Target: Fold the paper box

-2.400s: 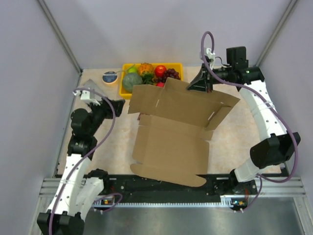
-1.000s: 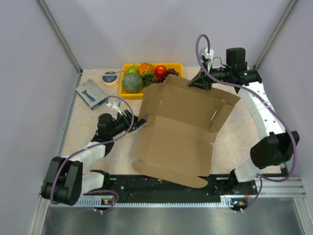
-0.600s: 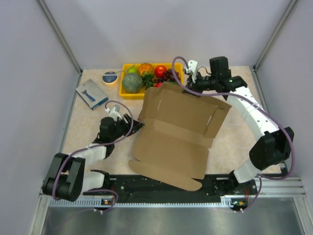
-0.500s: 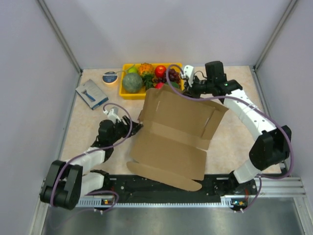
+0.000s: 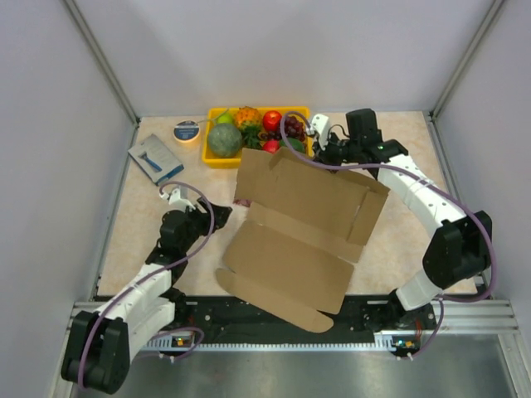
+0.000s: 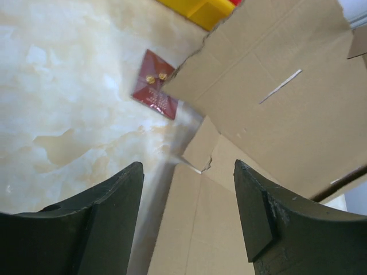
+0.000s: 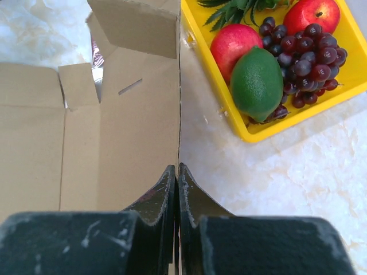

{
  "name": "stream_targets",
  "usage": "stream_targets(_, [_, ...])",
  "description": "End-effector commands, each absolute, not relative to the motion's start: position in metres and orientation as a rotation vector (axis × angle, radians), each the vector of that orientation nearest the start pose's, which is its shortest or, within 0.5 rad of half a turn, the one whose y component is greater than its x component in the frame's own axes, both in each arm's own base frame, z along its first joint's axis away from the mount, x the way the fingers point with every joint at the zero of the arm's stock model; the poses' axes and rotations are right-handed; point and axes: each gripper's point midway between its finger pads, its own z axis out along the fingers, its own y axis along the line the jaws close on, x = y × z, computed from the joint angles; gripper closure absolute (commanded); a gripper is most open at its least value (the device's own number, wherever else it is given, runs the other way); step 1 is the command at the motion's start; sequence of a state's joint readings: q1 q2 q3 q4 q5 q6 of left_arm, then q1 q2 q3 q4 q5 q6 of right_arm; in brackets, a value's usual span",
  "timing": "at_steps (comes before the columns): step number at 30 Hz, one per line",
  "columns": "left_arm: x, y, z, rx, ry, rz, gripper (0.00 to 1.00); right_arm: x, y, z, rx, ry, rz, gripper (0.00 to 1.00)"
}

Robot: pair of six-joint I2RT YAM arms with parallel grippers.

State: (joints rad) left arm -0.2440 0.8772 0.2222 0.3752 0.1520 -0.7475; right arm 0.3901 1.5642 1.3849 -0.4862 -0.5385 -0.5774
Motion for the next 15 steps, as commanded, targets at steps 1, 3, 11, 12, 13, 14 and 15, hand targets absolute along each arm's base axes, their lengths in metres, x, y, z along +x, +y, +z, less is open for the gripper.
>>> stream_targets(1, [0.281,-0.12,0.104,-0.439,1.928,-0.785,0.31,0.382,0.23,0.267,-1.178,1.672,0.494,1.0])
stream_targets(3, [0.28,-0.134,0.125,-0.33,1.837,-0.879,0.34,0.382,0.227,0.272,-1.17,1.661,0.52,1.0])
stream_targets(11, [0.312,-0.188,0.125,0.029,2.01,-0.84,0.34,0.373,0.232,0.271,-1.235,1.61,0.562,1.0])
stream_targets(12, [0.317,-0.188,0.123,0.028,2.017,-0.82,0.34,0.371,0.233,0.273,-1.241,1.6,0.573,1.0])
stream_targets(13, [0.327,-0.188,0.117,0.01,2.039,-0.785,0.34,0.371,0.234,0.274,-1.244,1.594,0.575,1.0])
stream_targets(14, [0.33,-0.191,0.113,0.01,2.061,-0.778,0.34,0.37,0.234,0.275,-1.246,1.589,0.574,1.0])
stream_targets(15, [0.333,-0.193,0.11,0.017,2.077,-0.773,0.34,0.371,0.234,0.277,-1.245,1.585,0.57,1.0])
